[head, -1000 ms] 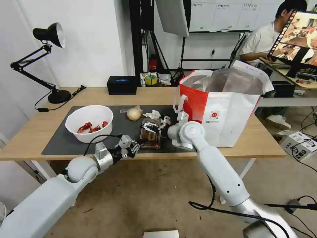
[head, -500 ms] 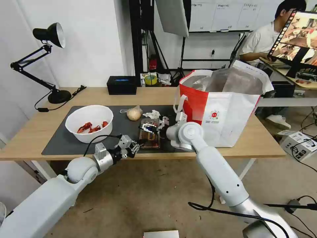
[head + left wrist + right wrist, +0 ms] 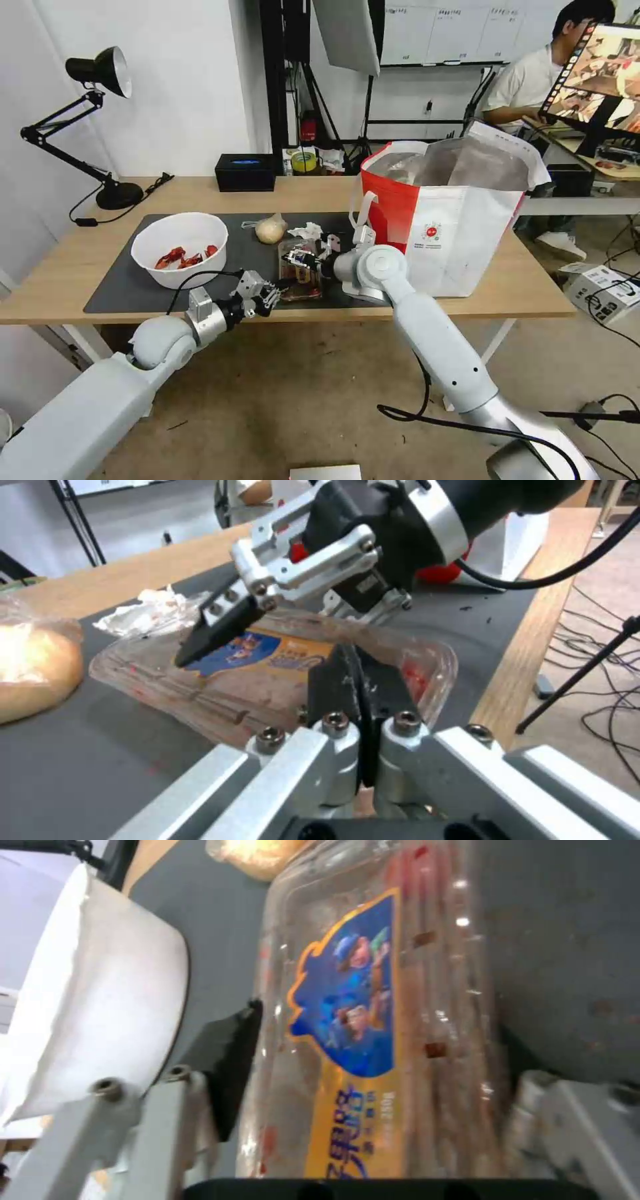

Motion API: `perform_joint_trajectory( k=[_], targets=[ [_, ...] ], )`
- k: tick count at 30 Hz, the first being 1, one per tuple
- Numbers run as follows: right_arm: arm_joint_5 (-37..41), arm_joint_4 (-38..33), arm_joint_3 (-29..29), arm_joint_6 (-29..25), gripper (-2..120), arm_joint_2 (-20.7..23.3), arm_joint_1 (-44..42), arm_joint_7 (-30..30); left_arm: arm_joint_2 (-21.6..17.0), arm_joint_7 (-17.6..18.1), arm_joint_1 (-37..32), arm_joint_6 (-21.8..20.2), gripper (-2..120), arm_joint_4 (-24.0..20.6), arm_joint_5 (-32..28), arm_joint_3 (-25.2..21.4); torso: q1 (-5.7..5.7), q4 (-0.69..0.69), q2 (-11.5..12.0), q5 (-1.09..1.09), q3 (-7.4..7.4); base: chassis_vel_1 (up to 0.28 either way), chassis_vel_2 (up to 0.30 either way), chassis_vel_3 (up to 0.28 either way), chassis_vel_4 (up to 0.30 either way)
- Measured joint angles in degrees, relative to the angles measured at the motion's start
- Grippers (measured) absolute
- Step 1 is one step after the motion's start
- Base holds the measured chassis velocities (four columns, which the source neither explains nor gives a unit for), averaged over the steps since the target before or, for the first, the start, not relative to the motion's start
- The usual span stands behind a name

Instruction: Pick up the trash from the table and place it into the takeout bag.

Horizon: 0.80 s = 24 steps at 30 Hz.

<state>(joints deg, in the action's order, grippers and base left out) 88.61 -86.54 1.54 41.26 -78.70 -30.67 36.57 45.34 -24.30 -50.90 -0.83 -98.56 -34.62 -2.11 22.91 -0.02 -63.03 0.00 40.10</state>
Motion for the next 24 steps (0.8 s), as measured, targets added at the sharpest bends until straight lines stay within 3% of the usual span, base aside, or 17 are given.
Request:
perform_joint_trajectory(
  k=[5, 16, 24],
  targets=[
    [0.0, 0.2, 0.1, 0.0, 47, -0.1, -0.1, 0.1, -0.1, -0.1, -0.3, 0.3, 0, 0.0, 0.0, -0.3, 0.01, 0.02, 0.0, 0.00, 0.01, 0.000, 0.000, 0.000, 0.000],
    [0.1, -1.0, -1.8, 0.0, 2, 0.3, -1.5, -0.7, -0.1, -0.3, -3.6, 0.6, 0, -0.9, 0.0, -4.1, 0.01, 0.04, 0.0, 0.01, 0.01, 0.000, 0.000, 0.000, 0.000],
    [-0.2, -3.5, -2.7, -0.1, 0, 2.1, -1.9, -2.4, 0.8, -0.3, -10.8, 0.7, 0, -3.8, -0.2, -13.0, 0.01, 0.03, 0.0, 0.00, 0.02, 0.000, 0.000, 0.000, 0.000]
  ],
)
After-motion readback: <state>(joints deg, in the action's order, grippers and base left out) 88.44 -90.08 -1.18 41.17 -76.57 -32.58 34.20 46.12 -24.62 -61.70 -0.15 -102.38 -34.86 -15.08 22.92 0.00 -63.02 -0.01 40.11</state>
